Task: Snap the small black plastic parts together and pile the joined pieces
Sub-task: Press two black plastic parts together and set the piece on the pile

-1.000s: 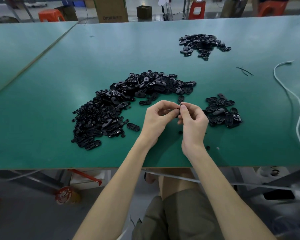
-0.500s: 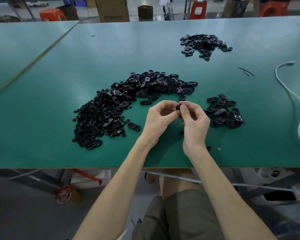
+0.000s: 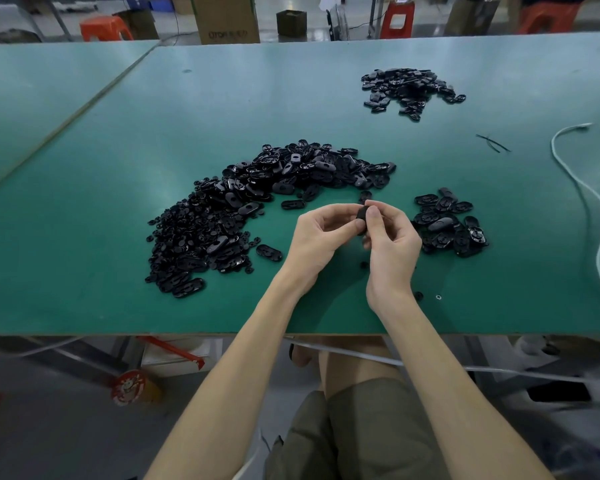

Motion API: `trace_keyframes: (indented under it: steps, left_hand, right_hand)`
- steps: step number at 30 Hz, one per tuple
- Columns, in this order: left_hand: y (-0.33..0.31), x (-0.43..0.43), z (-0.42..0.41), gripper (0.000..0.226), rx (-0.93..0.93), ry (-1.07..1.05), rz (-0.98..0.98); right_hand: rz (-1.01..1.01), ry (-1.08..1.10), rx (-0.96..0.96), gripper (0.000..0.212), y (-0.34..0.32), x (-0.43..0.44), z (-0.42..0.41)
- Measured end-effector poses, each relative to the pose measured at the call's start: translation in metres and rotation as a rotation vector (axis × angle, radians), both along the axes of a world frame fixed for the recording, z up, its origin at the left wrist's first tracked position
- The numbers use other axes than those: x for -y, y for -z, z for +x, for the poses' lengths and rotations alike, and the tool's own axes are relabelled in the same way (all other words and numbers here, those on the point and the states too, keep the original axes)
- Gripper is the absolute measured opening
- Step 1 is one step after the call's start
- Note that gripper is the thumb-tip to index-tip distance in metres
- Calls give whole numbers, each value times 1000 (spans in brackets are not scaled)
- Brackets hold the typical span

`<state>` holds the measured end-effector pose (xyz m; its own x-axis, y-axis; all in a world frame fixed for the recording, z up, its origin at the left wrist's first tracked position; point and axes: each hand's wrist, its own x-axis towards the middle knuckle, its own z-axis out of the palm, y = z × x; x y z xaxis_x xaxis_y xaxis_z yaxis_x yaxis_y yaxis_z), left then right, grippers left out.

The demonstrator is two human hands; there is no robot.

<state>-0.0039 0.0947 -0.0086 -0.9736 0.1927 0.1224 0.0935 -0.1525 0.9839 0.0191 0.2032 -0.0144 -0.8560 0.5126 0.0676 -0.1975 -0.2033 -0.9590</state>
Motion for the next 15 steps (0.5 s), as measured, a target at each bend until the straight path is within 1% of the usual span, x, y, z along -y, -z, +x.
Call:
trace_keyframes:
  steps: [4, 10, 15]
  left_hand:
    - [1, 0, 0, 23, -1, 10, -16]
    - [3, -1, -3, 28, -2, -42, -118]
    - [4, -3, -3, 23, 4, -66, -122]
  right_hand:
    - [-21, 11, 17, 12, 1, 0, -1]
    - [-47, 19, 24, 7, 2, 0, -2]
    - [-55, 22, 28, 6, 2, 0, -2]
